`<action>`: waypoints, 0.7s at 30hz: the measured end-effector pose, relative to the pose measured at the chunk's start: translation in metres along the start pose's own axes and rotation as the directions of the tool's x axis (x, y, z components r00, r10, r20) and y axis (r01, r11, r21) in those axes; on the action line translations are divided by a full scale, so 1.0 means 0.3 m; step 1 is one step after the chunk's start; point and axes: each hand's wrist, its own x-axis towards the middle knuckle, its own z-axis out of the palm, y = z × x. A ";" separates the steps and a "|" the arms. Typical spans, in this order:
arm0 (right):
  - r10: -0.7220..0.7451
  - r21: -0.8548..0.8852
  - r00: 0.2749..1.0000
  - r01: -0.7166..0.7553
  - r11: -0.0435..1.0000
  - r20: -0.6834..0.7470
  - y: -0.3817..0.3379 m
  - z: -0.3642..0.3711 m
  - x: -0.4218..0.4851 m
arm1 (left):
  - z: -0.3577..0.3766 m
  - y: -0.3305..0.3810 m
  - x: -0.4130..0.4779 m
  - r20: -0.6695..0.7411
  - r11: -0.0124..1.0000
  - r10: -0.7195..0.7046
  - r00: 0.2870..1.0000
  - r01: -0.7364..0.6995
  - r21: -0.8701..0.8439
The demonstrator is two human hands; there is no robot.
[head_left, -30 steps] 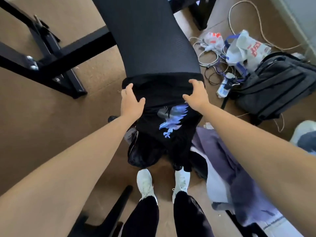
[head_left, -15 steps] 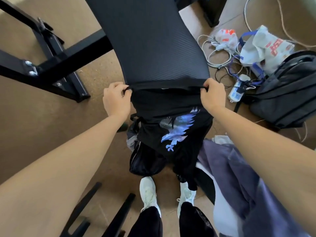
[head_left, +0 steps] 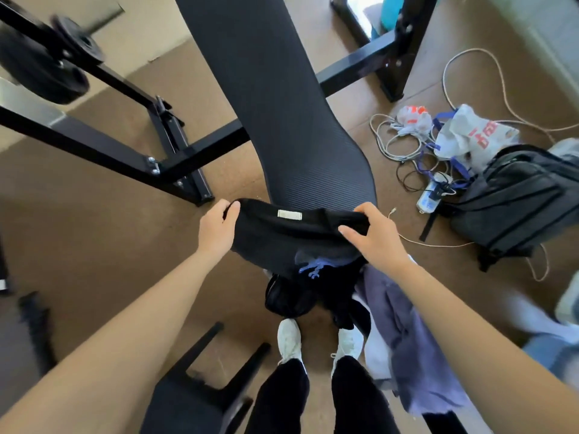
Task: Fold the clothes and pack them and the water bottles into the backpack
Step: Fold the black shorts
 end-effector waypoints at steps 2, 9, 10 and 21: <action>-0.042 -0.068 0.999 0.043 0.997 0.021 -0.053 -0.075 -0.037 | -0.107 0.027 -0.066 0.058 0.999 0.020 0.998 -0.022 0.044; -0.100 -0.247 0.981 0.057 0.967 -0.168 -0.306 -0.294 -0.063 | -0.453 0.103 -0.229 0.195 0.956 0.131 0.972 -0.176 0.235; -0.119 -0.262 0.974 0.065 0.963 -0.194 -0.350 -0.301 -0.058 | -0.490 0.110 -0.236 0.205 0.939 0.161 0.965 -0.214 0.268; 0.083 -0.297 0.985 -0.126 0.947 -0.152 -0.496 -0.047 -0.094 | -0.634 -0.143 0.048 -0.260 0.990 -0.092 0.961 0.061 -0.124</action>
